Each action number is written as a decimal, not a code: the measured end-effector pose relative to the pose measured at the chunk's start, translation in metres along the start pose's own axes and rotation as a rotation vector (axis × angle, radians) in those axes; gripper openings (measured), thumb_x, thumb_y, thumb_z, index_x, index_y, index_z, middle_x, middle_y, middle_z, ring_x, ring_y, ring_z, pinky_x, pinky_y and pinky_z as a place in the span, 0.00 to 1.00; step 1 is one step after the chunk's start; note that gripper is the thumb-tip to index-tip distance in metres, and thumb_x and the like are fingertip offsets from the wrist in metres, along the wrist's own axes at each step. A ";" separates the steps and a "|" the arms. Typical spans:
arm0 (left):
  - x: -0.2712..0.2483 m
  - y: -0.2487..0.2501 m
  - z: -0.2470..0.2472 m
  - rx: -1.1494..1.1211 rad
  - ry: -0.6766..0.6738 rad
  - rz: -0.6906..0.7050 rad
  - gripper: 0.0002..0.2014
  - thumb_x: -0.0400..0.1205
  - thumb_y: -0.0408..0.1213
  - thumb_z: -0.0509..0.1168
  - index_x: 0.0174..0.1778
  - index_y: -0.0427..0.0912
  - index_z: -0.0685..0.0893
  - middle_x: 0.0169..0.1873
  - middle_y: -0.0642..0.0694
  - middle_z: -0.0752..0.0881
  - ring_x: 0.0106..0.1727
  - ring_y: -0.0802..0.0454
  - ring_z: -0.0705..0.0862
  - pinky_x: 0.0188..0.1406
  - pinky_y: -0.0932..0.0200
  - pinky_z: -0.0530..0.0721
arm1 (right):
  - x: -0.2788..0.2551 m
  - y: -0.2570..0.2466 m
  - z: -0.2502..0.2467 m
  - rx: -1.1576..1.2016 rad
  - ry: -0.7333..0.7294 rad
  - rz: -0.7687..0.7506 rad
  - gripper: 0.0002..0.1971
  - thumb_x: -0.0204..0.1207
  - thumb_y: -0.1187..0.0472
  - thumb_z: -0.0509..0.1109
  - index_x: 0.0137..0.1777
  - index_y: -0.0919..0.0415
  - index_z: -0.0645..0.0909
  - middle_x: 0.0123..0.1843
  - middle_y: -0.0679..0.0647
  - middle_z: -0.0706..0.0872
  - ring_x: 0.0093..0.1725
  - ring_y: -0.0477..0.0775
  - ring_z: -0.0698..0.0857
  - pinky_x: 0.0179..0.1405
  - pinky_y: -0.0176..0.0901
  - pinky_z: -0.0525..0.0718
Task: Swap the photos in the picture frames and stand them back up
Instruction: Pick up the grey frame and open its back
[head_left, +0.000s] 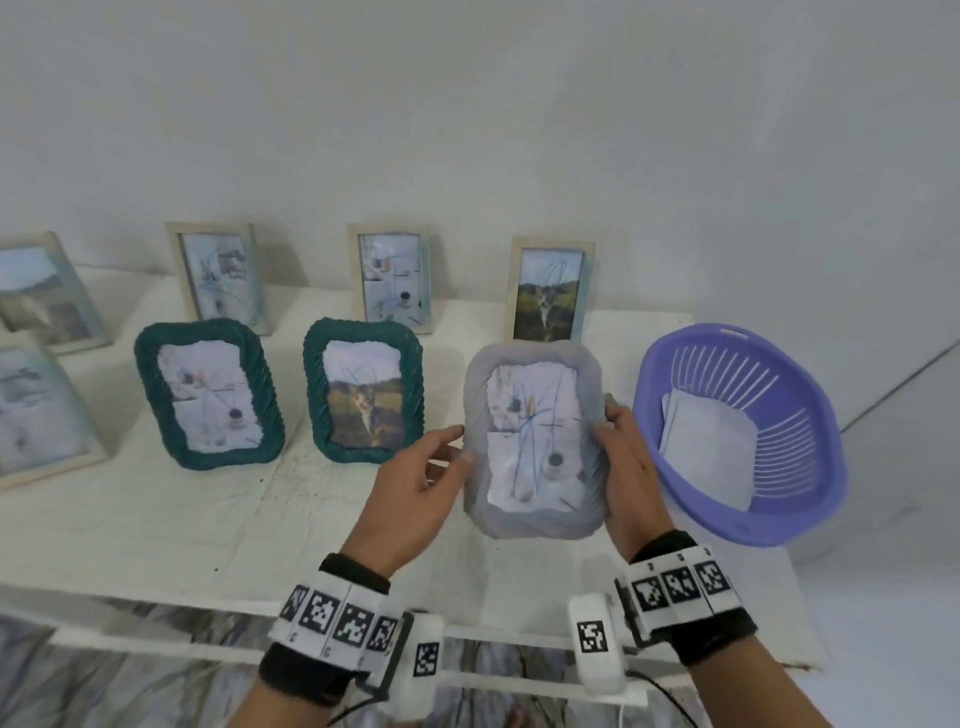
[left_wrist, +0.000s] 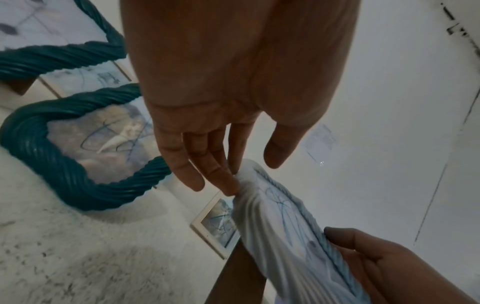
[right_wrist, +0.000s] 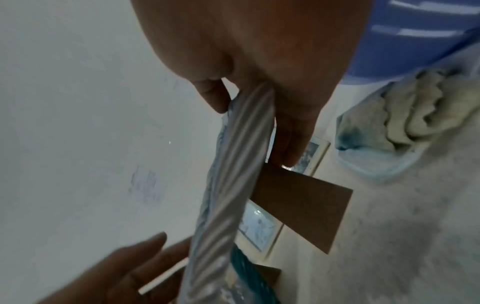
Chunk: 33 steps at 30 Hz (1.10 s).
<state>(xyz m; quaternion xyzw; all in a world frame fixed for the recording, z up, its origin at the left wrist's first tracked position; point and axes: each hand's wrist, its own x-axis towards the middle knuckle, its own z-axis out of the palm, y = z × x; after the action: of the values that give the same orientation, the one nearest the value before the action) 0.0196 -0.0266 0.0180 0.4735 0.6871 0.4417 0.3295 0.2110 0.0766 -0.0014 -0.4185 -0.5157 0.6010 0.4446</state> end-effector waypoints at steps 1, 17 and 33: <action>-0.005 -0.001 -0.002 -0.006 -0.006 -0.002 0.16 0.84 0.44 0.65 0.69 0.54 0.78 0.49 0.54 0.87 0.46 0.62 0.86 0.44 0.70 0.82 | -0.005 0.001 0.000 0.075 -0.011 0.034 0.13 0.79 0.55 0.61 0.56 0.64 0.74 0.54 0.67 0.82 0.53 0.58 0.83 0.55 0.57 0.80; -0.040 -0.015 0.000 -0.180 -0.265 -0.209 0.63 0.60 0.76 0.70 0.84 0.61 0.40 0.79 0.61 0.65 0.76 0.65 0.68 0.74 0.61 0.72 | -0.088 0.006 0.055 0.238 -0.119 0.170 0.17 0.85 0.53 0.60 0.67 0.62 0.77 0.58 0.67 0.87 0.55 0.66 0.87 0.50 0.60 0.85; -0.046 -0.059 -0.044 -0.582 -0.098 -0.153 0.26 0.72 0.57 0.75 0.62 0.46 0.84 0.49 0.43 0.91 0.46 0.48 0.88 0.39 0.54 0.87 | -0.088 0.031 0.035 -0.232 0.111 0.092 0.05 0.79 0.71 0.67 0.46 0.63 0.83 0.41 0.61 0.86 0.35 0.51 0.81 0.28 0.44 0.81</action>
<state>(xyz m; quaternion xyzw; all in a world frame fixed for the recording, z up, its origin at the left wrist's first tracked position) -0.0245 -0.0923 -0.0170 0.3265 0.5487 0.5707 0.5164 0.1961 -0.0194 -0.0236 -0.5231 -0.5366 0.5330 0.3928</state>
